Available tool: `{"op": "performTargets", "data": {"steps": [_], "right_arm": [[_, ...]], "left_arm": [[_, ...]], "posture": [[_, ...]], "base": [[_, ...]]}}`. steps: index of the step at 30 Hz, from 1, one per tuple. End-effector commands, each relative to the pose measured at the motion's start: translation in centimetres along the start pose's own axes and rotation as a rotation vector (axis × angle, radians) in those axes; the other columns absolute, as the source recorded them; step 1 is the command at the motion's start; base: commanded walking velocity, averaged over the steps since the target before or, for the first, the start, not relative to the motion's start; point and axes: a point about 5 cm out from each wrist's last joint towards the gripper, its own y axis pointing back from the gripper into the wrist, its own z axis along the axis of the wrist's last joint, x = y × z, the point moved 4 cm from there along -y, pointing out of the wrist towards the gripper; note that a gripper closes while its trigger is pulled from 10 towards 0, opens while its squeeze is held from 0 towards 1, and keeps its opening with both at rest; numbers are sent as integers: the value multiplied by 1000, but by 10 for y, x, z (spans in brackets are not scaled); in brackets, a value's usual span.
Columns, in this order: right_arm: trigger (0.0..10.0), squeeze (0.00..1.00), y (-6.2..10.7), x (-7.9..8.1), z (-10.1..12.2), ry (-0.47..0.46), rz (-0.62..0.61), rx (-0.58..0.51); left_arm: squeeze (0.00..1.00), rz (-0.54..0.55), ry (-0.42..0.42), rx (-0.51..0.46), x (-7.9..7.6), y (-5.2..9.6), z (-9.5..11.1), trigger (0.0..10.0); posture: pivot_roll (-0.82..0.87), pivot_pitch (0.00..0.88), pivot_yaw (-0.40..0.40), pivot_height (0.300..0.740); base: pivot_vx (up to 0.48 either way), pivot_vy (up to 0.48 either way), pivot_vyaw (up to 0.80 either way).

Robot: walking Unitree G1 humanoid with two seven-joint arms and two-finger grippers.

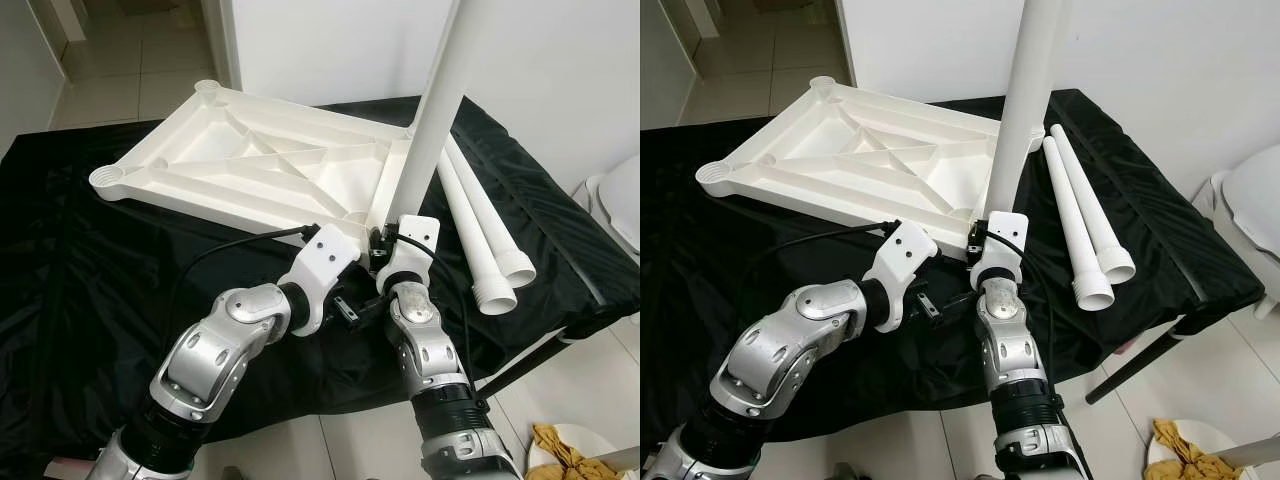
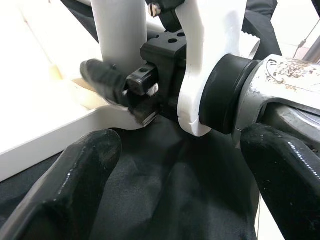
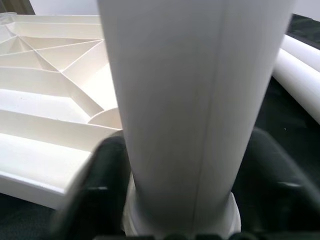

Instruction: Building children table

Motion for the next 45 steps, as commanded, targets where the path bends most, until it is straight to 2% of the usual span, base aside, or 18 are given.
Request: {"op": "performTargets", "data": {"steps": [1, 4, 9, 13, 14, 15, 16, 21, 25, 31, 38, 45], "right_arm": [[10000, 1000, 2, 1, -4, 4, 16, 11], [10000, 1000, 1, -1, -3, -1, 21, 5], [10000, 1000, -1, -4, -3, -67, 59, 25], [10000, 1000, -8, -14, 1, -82, 99, 21], [10000, 510, -9, -15, 2, -89, 117, 20], [10000, 510, -10, -16, 2, -93, 130, 19], [10000, 0, -13, -19, 2, -73, 164, 17], [10000, 0, -19, -27, 4, -4, 263, 7], [10000, 0, -21, -29, 3, 85, 433, -2], [10000, 0, -22, -27, 3, 119, 577, 5], [10000, 0, -29, -26, 3, 167, 669, 13], [10000, 0, -32, -30, 0, 192, 705, 36]], "left_arm": [[0, 2, -7, -1, -2, -2, 0, 10000], [0, 0, -8, -1, -2, -2, 1, 10000], [0, -3, -8, 1, -2, -3, 1, 10000], [0, -3, -5, 3, -2, -3, 1, 10000], [0, -3, -5, 3, -2, -3, 1, 10000], [0, -3, -5, 4, -2, -3, 0, 10000], [0, -3, -5, 4, -2, -3, 1, 10000], [0, -1, -7, 4, -2, -3, 1, 10000], [0, 3, -9, 5, -1, -2, 1, 10000], [0, 8, -12, 4, 1, -2, 1, 10000], [0, 15, -14, 8, 4, -1, 1, 10000], [0, 22, -12, 9, 5, 1, 1, 10000]], "posture": [[-72, 38, -13, 740], [-73, 37, -13, 740], [-74, 35, -11, 740], [-75, 36, -11, 740], [-75, 36, -11, 740], [-75, 36, -11, 740], [-73, 35, -12, 740], [-70, 36, -12, 740], [-66, 36, -9, 740], [-66, 37, -4, 740], [-57, 46, 4, 740], [-54, 48, 5, 740]], "base": [[0, 0, 0], [0, 0, 0], [0, 0, 0], [0, 0, 0], [0, 0, 0], [0, 0, 0], [0, 0, 0], [0, 0, 0], [0, 0, 0], [0, 0, 0], [0, 0, 0], [0, 0, 0]]}}
